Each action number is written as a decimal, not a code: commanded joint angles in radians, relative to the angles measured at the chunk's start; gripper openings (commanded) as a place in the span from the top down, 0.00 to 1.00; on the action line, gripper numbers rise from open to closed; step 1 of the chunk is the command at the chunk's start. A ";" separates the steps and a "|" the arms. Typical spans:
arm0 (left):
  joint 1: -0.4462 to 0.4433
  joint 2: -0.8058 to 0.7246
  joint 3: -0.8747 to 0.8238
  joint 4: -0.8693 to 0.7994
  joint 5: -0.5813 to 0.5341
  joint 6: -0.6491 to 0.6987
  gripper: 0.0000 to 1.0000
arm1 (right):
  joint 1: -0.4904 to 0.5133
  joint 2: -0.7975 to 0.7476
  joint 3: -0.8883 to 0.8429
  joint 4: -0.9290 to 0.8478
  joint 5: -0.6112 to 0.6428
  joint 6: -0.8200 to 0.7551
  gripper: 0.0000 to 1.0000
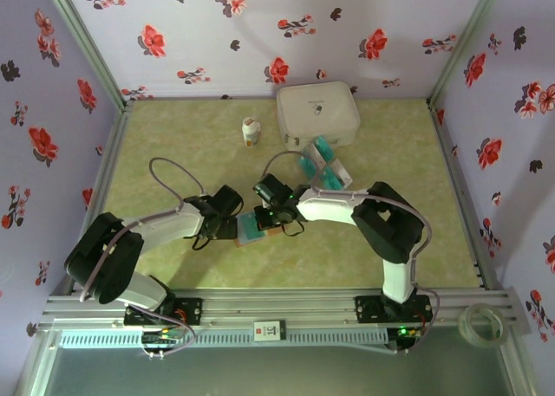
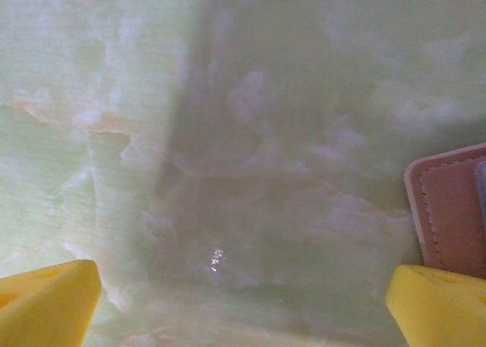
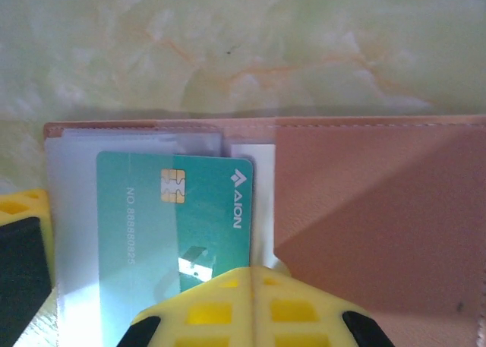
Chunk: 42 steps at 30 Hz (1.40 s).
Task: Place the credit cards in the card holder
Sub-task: Insert the credit card into the card slot.
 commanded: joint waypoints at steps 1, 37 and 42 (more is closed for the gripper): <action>-0.004 0.055 -0.026 0.031 -0.004 -0.011 0.00 | 0.016 0.024 0.031 -0.010 -0.005 0.002 1.00; 0.049 -0.096 -0.031 -0.057 -0.068 -0.099 0.00 | -0.050 -0.072 -0.043 0.064 -0.052 0.037 1.00; 0.051 -0.071 -0.029 -0.058 -0.063 -0.092 0.00 | -0.043 -0.034 -0.022 0.071 -0.065 0.040 1.00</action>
